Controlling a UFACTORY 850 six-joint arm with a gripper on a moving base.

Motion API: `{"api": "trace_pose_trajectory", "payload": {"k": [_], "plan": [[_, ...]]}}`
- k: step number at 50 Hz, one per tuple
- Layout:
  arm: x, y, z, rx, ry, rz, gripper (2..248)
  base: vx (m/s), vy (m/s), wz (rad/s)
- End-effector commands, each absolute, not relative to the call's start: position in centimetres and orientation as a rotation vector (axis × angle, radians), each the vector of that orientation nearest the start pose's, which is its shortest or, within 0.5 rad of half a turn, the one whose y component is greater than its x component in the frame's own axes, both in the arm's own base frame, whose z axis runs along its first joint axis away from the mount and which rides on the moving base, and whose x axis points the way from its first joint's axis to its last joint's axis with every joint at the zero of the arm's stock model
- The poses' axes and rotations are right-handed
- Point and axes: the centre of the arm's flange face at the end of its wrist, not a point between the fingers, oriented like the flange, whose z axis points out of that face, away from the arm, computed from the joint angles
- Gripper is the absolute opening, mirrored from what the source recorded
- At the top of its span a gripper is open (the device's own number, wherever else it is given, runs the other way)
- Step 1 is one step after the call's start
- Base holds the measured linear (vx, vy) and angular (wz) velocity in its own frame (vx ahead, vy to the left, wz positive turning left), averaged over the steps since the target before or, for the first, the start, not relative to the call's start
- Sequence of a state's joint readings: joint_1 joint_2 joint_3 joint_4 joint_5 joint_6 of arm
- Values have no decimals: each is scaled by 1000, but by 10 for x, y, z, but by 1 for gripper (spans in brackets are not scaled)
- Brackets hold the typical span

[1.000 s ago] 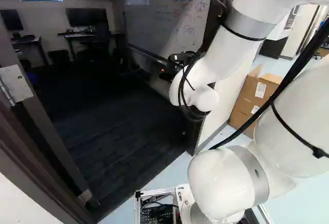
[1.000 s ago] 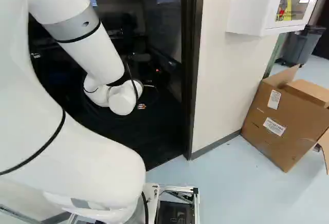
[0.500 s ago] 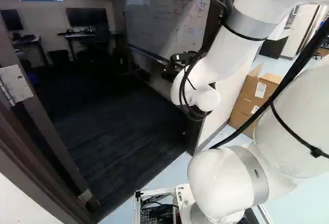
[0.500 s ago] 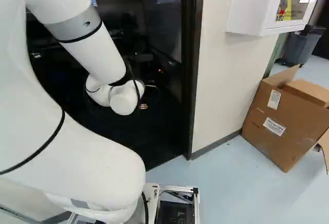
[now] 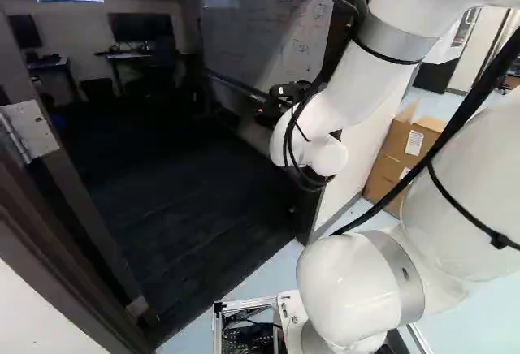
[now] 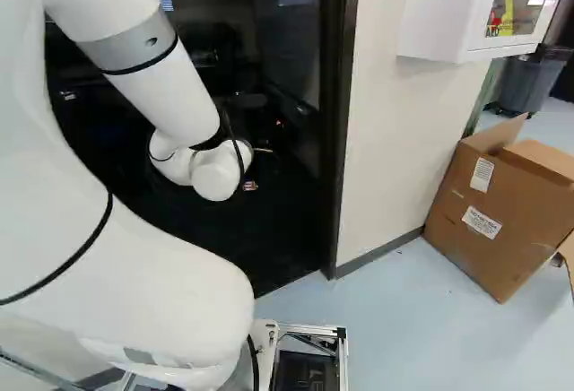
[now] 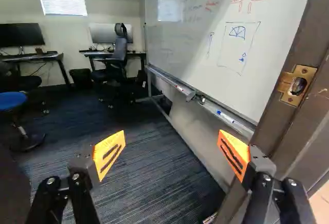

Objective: Open the door and move inside

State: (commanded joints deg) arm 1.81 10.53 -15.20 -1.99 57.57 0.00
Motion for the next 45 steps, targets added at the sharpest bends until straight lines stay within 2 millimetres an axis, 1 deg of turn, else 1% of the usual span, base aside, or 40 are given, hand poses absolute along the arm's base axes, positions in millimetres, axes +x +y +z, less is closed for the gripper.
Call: {"api": "trace_pose_trajectory", "payload": {"k": [16, 30, 45], "plan": [[338, 13, 418, -2323, -89, -2067, 247, 0, 29, 144], [338, 13, 418, -2323, -89, -2067, 247, -1, 48, 241], [338, 13, 418, -2323, -89, -2067, 247, 48, 84, 398]]}}
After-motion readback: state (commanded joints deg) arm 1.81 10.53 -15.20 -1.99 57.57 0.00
